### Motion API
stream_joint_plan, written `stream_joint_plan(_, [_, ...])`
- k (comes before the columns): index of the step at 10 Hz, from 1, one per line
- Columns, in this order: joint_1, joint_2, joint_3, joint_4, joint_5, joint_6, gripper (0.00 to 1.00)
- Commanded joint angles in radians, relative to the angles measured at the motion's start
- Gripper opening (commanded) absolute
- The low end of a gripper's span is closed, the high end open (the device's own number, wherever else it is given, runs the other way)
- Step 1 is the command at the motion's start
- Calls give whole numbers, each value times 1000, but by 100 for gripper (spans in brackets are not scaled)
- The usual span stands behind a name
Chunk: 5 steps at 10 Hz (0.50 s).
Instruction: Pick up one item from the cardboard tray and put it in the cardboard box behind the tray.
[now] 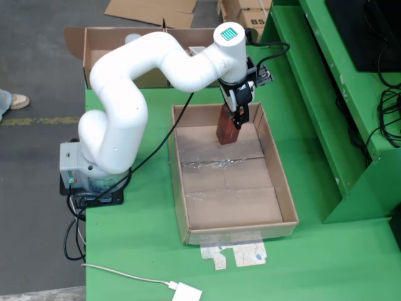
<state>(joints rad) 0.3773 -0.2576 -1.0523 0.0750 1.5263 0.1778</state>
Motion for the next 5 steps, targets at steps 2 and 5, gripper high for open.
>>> stream_joint_plan(2, [2, 38, 138, -89, -12, 7, 0])
stream_joint_plan(5, [10, 36, 222, -156, -26, 13, 0])
